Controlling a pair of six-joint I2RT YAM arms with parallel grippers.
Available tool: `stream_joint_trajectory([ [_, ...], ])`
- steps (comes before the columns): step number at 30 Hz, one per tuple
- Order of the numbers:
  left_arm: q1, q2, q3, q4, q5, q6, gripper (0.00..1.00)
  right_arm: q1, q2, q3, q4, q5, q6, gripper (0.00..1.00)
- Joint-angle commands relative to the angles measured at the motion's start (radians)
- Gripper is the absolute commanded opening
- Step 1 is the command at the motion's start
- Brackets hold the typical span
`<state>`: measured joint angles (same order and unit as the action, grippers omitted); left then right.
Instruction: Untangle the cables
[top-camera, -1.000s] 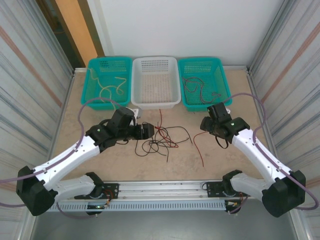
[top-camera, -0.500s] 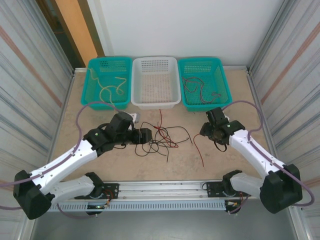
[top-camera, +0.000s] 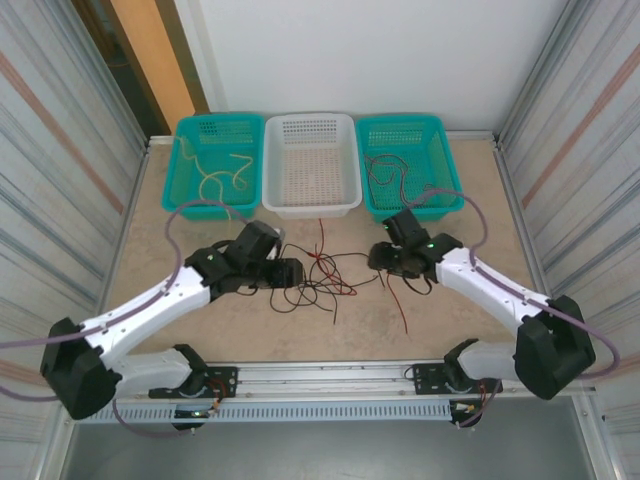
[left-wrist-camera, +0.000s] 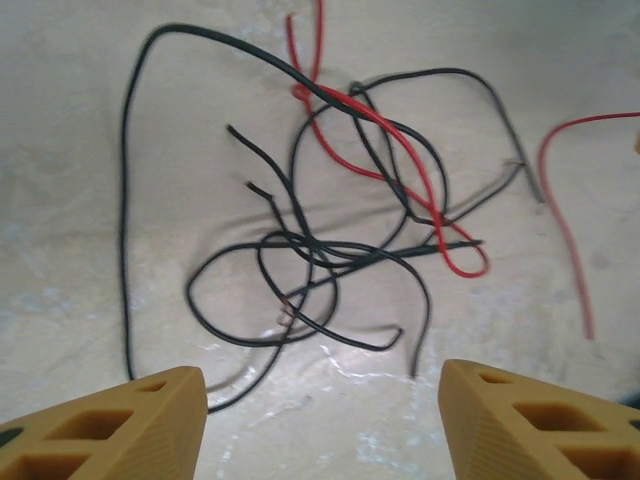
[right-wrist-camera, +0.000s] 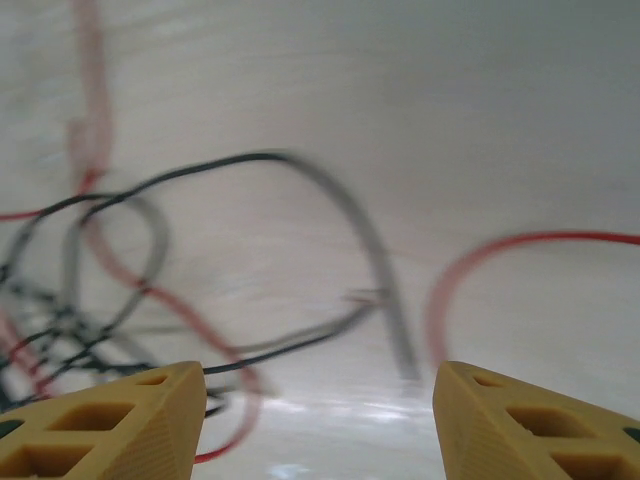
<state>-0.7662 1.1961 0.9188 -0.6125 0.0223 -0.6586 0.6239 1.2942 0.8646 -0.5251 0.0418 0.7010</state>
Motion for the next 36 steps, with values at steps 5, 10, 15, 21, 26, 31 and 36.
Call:
stream_joint_trajectory([
  [5,0.054,0.204,0.267,-0.106,-0.171,0.283,0.44,0.104,0.187,0.113,0.12,-0.101,-0.042,0.61],
  [10,0.064,0.26,0.296,-0.16,-0.159,0.457,0.48,0.089,0.25,0.181,0.081,-0.112,0.007,0.61],
  [15,0.149,0.276,0.235,-0.056,-0.059,0.497,0.54,0.093,0.244,0.161,0.14,-0.149,0.049,0.65],
  [21,0.166,0.352,0.207,0.101,-0.028,0.498,0.59,0.113,0.268,0.151,0.16,-0.162,0.074,0.71],
  [26,0.11,0.397,0.143,0.276,-0.086,0.628,0.7,0.11,0.277,0.119,0.169,-0.163,0.096,0.71],
  [31,0.109,0.449,0.121,0.348,-0.109,0.686,0.67,0.092,0.275,0.102,0.195,-0.207,0.117,0.69],
  [36,0.121,0.47,0.105,0.402,-0.109,0.642,0.66,0.086,0.265,0.091,0.2,-0.21,0.118,0.69],
])
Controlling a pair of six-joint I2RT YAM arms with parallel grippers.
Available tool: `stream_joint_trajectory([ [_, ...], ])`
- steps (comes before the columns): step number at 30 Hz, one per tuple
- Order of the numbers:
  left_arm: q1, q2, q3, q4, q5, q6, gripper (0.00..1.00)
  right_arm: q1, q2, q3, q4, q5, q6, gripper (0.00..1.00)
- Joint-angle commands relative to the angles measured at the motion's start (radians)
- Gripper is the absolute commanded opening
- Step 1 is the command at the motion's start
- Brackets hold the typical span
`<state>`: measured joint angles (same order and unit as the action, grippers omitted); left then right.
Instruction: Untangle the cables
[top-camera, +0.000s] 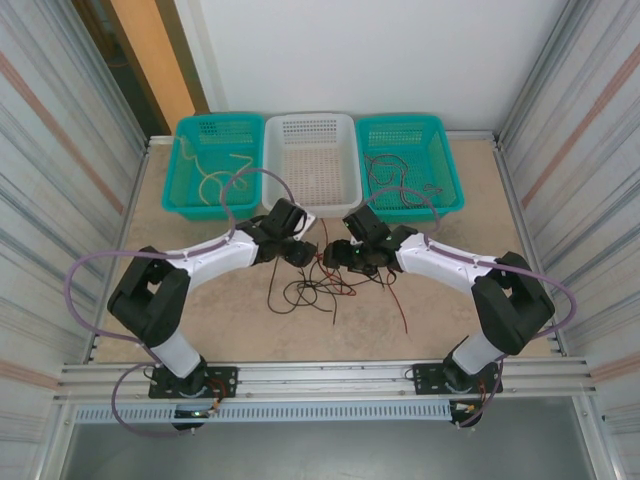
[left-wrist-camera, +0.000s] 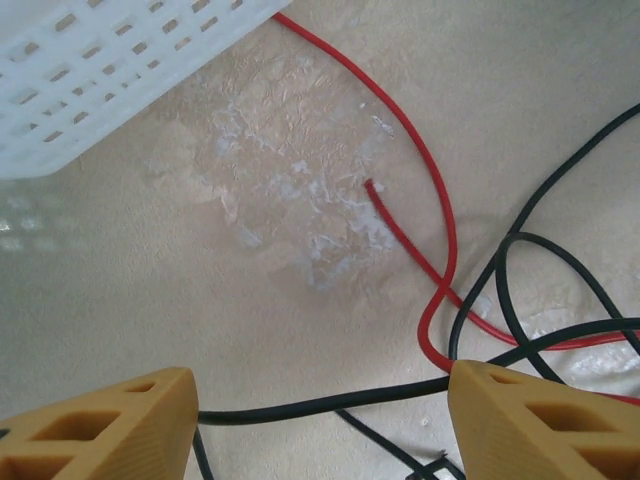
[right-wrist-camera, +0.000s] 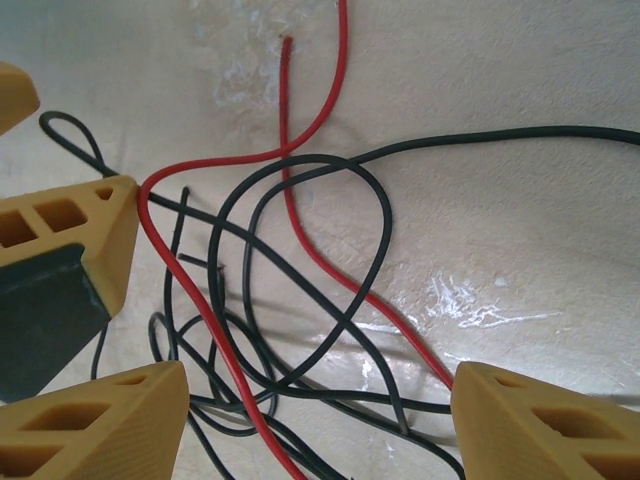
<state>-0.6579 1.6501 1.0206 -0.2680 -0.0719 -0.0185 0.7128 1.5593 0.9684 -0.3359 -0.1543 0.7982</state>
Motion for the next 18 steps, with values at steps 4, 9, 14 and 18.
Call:
stream_joint_trajectory([
  [4,0.008,-0.02,0.045,-0.067,-0.018,-0.202,0.65,-0.007,0.006,-0.011,-0.001,-0.011,0.013,0.68],
  [9,0.013,-0.205,0.04,-0.246,0.068,-0.655,0.69,-0.017,-0.011,-0.008,-0.018,0.004,0.0,0.67],
  [14,0.028,-0.326,-0.078,-0.138,0.102,-0.986,0.75,-0.01,-0.004,-0.004,-0.008,0.015,0.005,0.66],
  [18,0.052,-0.308,-0.111,-0.077,0.121,-1.133,0.72,0.006,0.016,0.019,-0.027,0.024,0.008,0.65],
])
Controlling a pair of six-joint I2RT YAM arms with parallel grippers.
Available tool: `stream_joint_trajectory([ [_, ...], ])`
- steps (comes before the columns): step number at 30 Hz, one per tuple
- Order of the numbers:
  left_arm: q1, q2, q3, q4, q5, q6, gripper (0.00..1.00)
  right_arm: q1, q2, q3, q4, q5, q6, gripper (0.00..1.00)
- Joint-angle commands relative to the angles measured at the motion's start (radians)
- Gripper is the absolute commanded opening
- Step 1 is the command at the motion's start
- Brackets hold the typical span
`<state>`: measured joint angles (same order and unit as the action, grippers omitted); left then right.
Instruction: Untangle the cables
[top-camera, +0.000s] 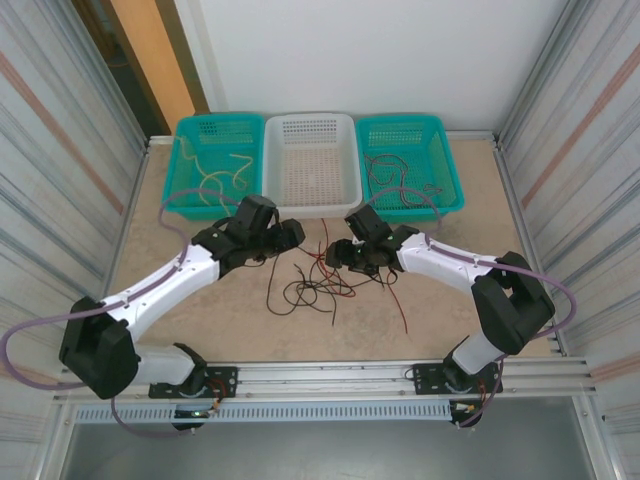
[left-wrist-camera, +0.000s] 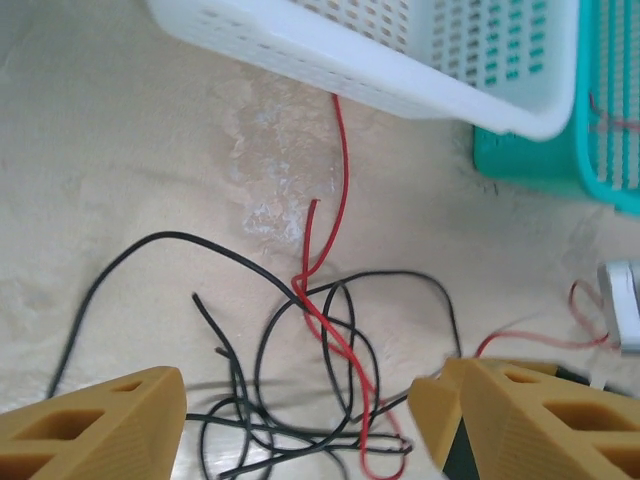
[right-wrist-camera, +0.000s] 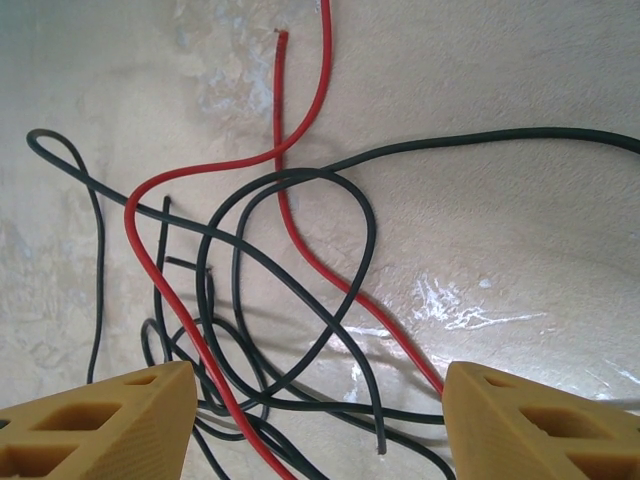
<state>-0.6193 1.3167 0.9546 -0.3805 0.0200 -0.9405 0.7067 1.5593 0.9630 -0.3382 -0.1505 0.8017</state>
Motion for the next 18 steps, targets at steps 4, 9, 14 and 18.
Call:
stream_joint_trajectory([
  [4,0.023,0.086,-0.05,0.081,0.072,-0.29,0.69,0.023,0.009,0.026,-0.035,0.02,0.001,0.65],
  [9,0.037,0.184,-0.094,0.28,0.15,-0.353,0.66,0.035,0.001,0.04,-0.075,0.04,-0.02,0.64],
  [14,0.058,0.269,-0.081,0.358,0.181,-0.348,0.59,0.057,-0.009,0.038,-0.094,0.067,-0.022,0.62],
  [18,0.06,0.316,-0.068,0.325,0.181,-0.368,0.51,0.061,-0.022,0.025,-0.103,0.08,-0.022,0.62],
])
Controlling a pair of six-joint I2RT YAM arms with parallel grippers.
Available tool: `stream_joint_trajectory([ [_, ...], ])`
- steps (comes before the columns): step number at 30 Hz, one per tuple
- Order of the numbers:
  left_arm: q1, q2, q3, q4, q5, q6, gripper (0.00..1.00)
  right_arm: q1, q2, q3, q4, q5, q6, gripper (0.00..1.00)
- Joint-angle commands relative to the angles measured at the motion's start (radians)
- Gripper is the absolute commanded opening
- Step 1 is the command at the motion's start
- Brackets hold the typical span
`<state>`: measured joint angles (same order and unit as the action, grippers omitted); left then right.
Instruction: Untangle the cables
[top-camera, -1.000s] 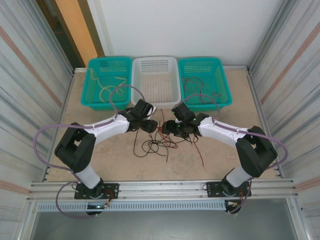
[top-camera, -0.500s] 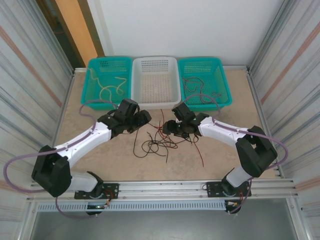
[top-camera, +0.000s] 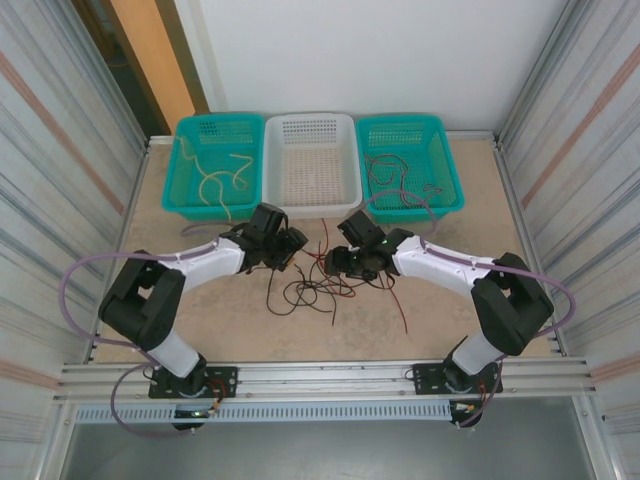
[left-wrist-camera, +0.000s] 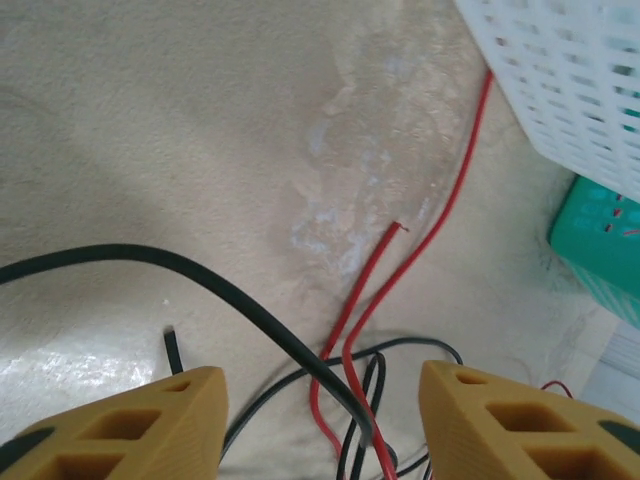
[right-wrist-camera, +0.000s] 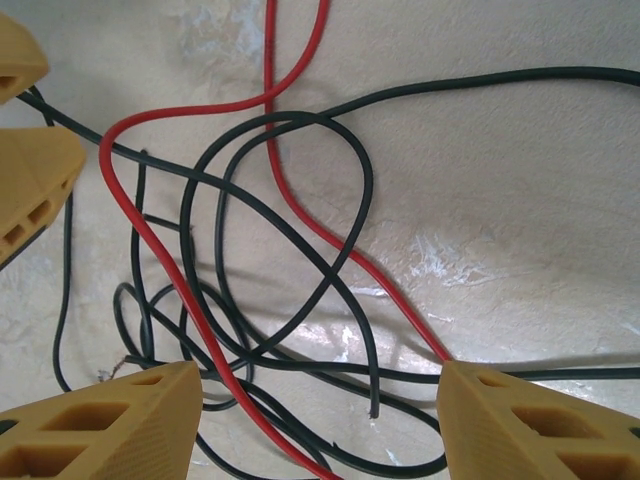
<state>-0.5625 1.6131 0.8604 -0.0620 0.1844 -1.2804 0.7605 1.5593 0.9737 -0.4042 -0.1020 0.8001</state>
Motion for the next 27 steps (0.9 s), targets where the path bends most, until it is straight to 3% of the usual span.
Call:
stream_joint_trajectory([
  [1,0.003,0.023,0.027,0.004,0.011,-0.028,0.48,0.007,-0.025,0.013,-0.038,0.032,-0.021,0.62],
  [7,-0.005,-0.01,0.061,-0.053,-0.012,0.0,0.13,0.008,-0.025,0.02,-0.031,0.026,-0.033,0.62],
  [11,-0.031,-0.12,0.082,-0.167,-0.043,0.058,0.01,0.023,-0.033,0.041,-0.02,0.01,-0.062,0.64],
  [20,-0.084,-0.4,0.126,-0.409,-0.058,0.214,0.0,0.077,-0.047,0.111,-0.016,0.054,-0.088,0.69],
  [27,-0.101,-0.568,0.167,-0.458,-0.009,0.277,0.0,0.076,-0.002,0.127,-0.051,0.119,-0.061,0.66],
])
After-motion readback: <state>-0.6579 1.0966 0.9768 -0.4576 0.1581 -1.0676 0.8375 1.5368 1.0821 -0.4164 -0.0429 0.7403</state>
